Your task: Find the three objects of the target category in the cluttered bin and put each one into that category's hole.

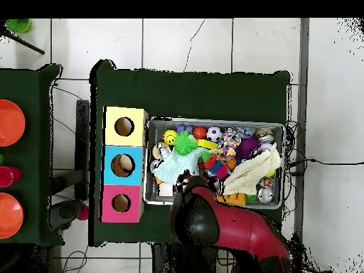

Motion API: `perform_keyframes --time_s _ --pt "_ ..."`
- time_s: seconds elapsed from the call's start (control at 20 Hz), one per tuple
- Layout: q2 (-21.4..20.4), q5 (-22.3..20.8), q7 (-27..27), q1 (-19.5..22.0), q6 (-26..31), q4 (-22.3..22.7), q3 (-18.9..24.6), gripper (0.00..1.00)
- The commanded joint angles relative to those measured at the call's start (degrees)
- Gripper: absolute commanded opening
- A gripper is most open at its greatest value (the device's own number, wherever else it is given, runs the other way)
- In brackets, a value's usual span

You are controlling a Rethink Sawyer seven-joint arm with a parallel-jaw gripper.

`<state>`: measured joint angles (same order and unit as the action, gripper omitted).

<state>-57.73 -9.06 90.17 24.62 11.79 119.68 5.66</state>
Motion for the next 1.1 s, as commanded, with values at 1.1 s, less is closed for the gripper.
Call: perform_keyframes --time_s 1.1 --pt "9.03 -13.81 -17.92 18.02 19.27 -24.79 21.26 1.0"
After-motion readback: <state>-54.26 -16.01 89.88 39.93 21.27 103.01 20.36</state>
